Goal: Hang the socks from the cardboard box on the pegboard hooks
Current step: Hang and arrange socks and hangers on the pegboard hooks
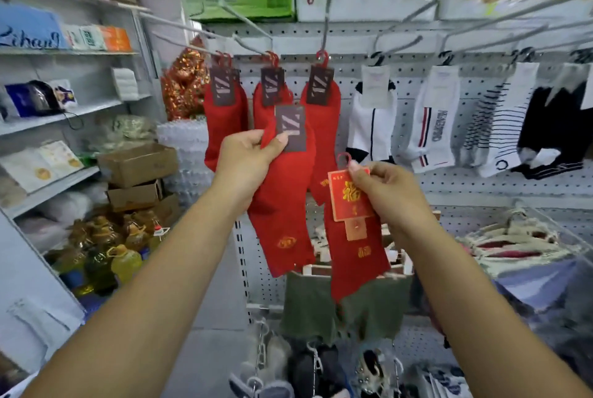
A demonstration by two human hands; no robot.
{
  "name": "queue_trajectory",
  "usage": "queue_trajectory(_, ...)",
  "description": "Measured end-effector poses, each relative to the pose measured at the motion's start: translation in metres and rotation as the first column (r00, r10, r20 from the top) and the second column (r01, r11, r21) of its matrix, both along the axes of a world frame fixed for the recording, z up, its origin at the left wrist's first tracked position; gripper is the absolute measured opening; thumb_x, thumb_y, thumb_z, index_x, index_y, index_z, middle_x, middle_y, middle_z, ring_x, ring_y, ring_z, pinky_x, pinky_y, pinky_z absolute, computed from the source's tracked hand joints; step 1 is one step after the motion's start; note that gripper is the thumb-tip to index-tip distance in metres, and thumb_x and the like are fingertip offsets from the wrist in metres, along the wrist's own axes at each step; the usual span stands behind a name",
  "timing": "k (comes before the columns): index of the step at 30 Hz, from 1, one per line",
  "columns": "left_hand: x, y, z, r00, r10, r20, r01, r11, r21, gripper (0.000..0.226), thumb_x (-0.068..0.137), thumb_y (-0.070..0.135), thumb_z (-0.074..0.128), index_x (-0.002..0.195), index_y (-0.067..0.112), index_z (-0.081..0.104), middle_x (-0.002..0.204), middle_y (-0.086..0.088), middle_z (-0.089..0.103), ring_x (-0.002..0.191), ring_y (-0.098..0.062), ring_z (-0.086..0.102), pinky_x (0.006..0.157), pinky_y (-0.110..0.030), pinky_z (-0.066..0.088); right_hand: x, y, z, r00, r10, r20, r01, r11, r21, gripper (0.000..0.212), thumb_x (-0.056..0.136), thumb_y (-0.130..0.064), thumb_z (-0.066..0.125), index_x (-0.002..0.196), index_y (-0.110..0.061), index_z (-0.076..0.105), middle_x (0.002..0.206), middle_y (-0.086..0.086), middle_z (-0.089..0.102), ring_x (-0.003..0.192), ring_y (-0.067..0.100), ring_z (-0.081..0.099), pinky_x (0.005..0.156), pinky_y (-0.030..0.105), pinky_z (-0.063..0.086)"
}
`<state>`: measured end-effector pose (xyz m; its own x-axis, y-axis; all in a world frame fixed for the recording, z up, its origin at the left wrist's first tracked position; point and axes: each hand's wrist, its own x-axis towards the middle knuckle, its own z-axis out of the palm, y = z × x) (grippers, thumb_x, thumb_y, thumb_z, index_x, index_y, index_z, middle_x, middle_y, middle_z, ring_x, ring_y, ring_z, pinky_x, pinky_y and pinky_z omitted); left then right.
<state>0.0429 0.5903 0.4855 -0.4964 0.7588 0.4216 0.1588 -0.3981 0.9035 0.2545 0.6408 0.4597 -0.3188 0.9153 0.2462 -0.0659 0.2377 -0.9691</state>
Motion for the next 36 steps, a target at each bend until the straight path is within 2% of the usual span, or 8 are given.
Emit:
queue_trajectory(3,-0.028,0.017,0.027,0.988,0.038,-0.15,-0.034,0.999,0.031,0.009,0.093,0.018,0.073,0.088,0.02,0.079,0.09,-0.002,0.08,0.081,-0.012,0.073,0.074,-0.035,0.06,-0.025,0.008,0.022,0.997,-0.061,-0.05,0.064,0.996,0.065,0.022,0.094,-0.033,0.069,0.083,-0.014,0.071,0.072,0.002,0.077,0.061,0.01,0.072,0.05,0.018,0.052)
queue_trajectory(7,-0.054,0.04,0.055,0.969,0.122,-0.213,-0.105,0.991,0.088,0.01,0.092,0.018,0.073,0.087,0.012,0.079,0.097,-0.017,0.078,0.083,-0.021,0.071,0.083,-0.056,0.057,-0.048,0.016,0.038,0.992,-0.107,-0.071,0.114,0.988,0.1,0.022,0.092,-0.037,0.071,0.086,-0.015,0.07,0.075,0.002,0.077,0.065,0.011,0.073,0.053,0.018,0.053)
queue_trajectory(12,-0.069,0.054,0.064,0.973,0.082,-0.217,-0.067,0.995,0.077,0.016,0.094,0.017,0.07,0.088,0.03,0.077,0.091,0.002,0.079,0.092,-0.021,0.076,0.087,-0.048,0.061,-0.064,0.022,0.05,0.994,-0.097,-0.055,0.104,0.986,0.129,0.025,0.093,-0.037,0.07,0.095,-0.012,0.071,0.082,0.006,0.078,0.073,0.017,0.076,0.06,0.023,0.058)
queue_trajectory(18,-0.083,0.061,0.052,0.99,0.086,-0.114,-0.088,0.996,-0.009,0.012,0.096,0.022,0.07,0.087,0.02,0.078,0.095,-0.01,0.079,0.093,-0.028,0.075,0.087,-0.049,0.061,-0.072,0.027,0.055,0.992,-0.117,-0.05,0.123,0.981,0.148,0.027,0.093,-0.037,0.069,0.099,-0.011,0.071,0.082,0.006,0.078,0.073,0.015,0.075,0.059,0.022,0.057)
queue_trajectory(22,-0.088,0.069,0.056,0.989,0.088,-0.116,-0.096,0.993,-0.064,0.026,0.095,0.024,0.07,0.096,-0.001,0.075,0.105,-0.026,0.073,0.09,-0.033,0.072,0.088,-0.057,0.057,-0.077,0.029,0.054,0.991,-0.121,-0.053,0.128,0.981,0.143,0.027,0.092,-0.037,0.07,0.098,-0.011,0.07,0.081,0.006,0.078,0.071,0.014,0.075,0.056,0.02,0.055)
queue_trajectory(30,-0.094,0.09,0.054,0.991,0.062,-0.121,-0.077,0.989,-0.129,0.027,0.097,0.032,0.068,0.093,0.006,0.073,0.092,-0.018,0.071,0.08,-0.026,0.065,0.089,-0.054,0.056,-0.066,0.033,0.044,0.99,-0.135,-0.039,0.139,0.979,0.151,0.024,0.091,-0.038,0.071,0.096,-0.014,0.071,0.083,0.006,0.078,0.073,0.016,0.076,0.062,0.024,0.058)
queue_trajectory(33,-0.093,0.091,0.045,0.981,0.13,-0.146,-0.151,0.978,-0.143,0.035,0.095,0.039,0.068,0.095,0.004,0.074,0.1,-0.022,0.074,0.088,-0.032,0.072,0.081,-0.049,0.059,-0.056,0.033,0.04,0.986,-0.169,-0.009,0.168,0.968,0.185,0.026,0.092,-0.04,0.07,0.095,-0.015,0.072,0.081,0.004,0.078,0.073,0.015,0.076,0.061,0.022,0.058)
queue_trajectory(36,-0.084,0.086,0.032,0.936,0.247,-0.25,-0.291,0.944,-0.157,0.035,0.092,0.041,0.07,0.11,0.011,0.061,0.107,-0.006,0.069,0.099,-0.026,0.068,0.077,-0.037,0.054,-0.043,0.032,0.037,0.981,-0.192,-0.017,0.192,0.966,0.176,0.026,0.091,-0.04,0.07,0.096,-0.014,0.072,0.083,0.005,0.079,0.077,0.018,0.076,0.069,0.029,0.061)
